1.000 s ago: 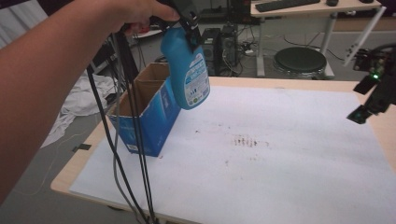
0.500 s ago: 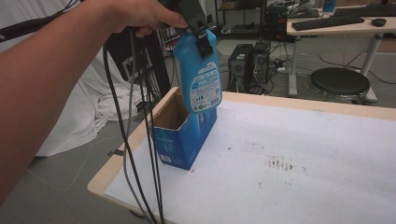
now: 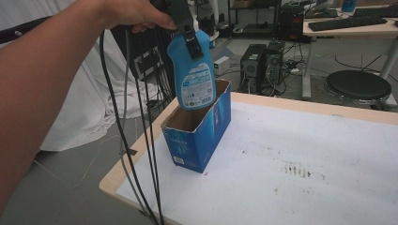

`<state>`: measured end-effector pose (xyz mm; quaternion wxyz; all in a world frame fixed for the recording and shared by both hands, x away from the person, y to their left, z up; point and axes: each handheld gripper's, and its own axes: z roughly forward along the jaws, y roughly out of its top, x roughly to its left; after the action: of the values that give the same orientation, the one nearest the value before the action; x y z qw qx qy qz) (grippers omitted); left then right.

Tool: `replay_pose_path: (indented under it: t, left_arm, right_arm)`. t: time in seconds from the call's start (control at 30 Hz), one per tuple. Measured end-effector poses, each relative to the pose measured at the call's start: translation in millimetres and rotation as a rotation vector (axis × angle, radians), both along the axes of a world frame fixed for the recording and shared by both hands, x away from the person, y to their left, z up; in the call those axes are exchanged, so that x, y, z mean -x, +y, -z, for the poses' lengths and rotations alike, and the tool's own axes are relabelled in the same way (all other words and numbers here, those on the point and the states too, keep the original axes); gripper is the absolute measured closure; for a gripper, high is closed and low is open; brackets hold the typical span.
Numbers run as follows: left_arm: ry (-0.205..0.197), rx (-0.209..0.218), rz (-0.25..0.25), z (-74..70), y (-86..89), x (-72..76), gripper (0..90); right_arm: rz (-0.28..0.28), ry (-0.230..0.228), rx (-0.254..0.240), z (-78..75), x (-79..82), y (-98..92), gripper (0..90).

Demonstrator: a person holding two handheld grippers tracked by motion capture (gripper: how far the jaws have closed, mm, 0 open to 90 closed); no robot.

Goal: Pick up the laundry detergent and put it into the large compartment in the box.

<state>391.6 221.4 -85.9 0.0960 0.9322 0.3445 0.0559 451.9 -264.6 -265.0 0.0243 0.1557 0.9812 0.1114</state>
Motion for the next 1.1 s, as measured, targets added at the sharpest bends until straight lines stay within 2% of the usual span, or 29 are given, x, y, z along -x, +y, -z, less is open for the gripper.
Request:
replay_pose_path:
  t: [0.13,0.47,0.63,1.1]
  left_arm:
    - [-0.019,-0.009,0.005,5.7,9.1,-1.1,38.2]
    - [0.006,-0.035,0.018,33.4,22.0,-10.3,38.2]
    - [0.023,-0.04,0.023,56.5,28.3,-16.0,38.2]
    - [0.07,-0.052,0.026,123.3,32.4,-25.5,38.2]
  right_arm:
    - [0.01,0.002,-0.001,1.0,-0.9,-1.0,1.2]
    - [0.023,0.012,0.004,5.2,-2.4,-1.1,1.2]
    - [0.029,0.017,0.009,8.2,-3.1,-2.8,1.2]
    - [0.037,0.027,0.018,13.0,-4.7,-1.8,1.2]
